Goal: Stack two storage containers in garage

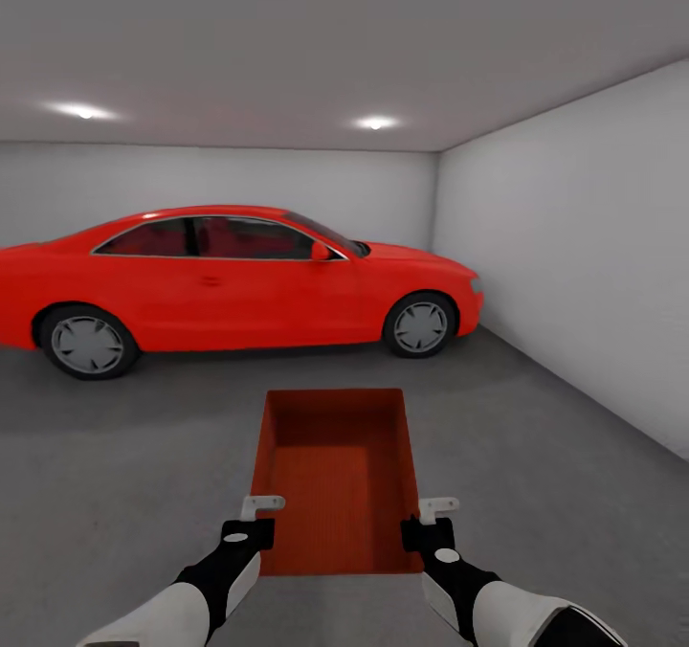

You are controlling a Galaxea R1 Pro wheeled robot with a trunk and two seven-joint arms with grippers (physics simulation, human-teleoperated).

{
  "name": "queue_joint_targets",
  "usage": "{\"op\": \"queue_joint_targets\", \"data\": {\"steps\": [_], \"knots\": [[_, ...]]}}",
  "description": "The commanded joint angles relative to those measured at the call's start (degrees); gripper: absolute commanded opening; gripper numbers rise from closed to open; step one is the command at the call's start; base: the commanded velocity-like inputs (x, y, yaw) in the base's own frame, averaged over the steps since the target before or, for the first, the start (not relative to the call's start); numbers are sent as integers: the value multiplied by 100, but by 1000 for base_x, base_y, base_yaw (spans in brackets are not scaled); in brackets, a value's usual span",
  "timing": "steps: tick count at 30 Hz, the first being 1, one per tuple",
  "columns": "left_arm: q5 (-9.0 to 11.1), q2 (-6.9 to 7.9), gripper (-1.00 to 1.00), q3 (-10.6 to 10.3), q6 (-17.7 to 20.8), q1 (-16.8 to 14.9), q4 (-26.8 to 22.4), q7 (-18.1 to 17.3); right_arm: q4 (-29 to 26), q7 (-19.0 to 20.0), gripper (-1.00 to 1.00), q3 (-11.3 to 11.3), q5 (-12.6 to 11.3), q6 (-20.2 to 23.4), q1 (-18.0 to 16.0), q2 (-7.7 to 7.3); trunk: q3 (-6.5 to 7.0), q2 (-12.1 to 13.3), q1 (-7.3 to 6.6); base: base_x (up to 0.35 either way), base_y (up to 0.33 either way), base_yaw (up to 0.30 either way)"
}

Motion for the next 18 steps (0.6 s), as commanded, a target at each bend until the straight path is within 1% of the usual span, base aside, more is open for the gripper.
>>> {"op": "queue_joint_targets", "data": {"steps": [1, 18], "knots": [[-157, -37, -100, 356, 21, -6, -303, 31, 28, -45, -100, -30, -189, -49, -4, 2, -8, -5, 4, 319, 0, -284], [-156, -40, -100, 356, 25, -6, -303, 31, 28, -45, -100, -31, -189, -47, -4, 2, -8, -5, 4, 320, 0, -284]]}}
